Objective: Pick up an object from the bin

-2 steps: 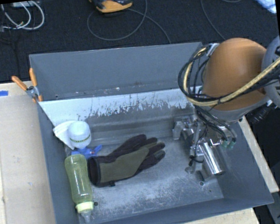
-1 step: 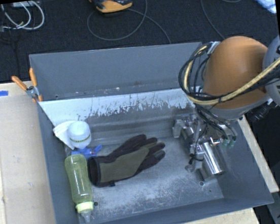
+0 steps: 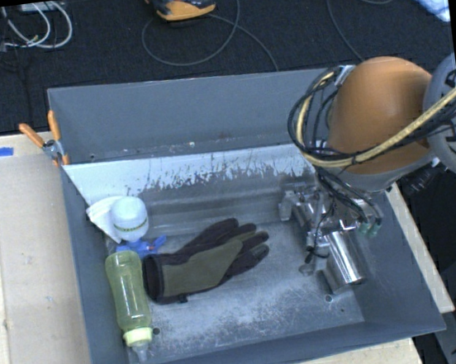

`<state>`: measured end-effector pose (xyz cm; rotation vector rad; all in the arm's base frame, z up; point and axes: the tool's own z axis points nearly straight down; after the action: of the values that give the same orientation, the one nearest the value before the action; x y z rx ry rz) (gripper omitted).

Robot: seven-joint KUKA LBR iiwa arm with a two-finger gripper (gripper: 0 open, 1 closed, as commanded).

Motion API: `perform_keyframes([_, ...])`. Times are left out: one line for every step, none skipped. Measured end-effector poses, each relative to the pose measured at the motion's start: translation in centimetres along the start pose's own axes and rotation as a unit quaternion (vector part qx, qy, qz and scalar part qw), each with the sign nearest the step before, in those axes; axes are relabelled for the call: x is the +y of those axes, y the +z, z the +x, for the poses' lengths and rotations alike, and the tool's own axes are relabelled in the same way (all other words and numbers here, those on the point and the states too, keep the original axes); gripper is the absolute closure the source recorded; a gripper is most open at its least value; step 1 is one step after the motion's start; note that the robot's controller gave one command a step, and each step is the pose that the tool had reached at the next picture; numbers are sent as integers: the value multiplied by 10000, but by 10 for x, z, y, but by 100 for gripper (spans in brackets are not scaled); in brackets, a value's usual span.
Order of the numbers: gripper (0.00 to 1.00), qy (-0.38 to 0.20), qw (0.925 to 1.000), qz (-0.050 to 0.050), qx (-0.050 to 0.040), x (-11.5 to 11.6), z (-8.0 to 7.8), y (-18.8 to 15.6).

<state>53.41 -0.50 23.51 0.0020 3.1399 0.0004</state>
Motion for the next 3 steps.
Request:
perform_keyframes([0, -69, 10000, -2, 10, 0, -43, 54])
perform_keyframes([0, -505, 9987, 5, 4, 38, -43, 87])
perform_keyframes([0, -331, 9995, -14, 8, 56, -54, 110])
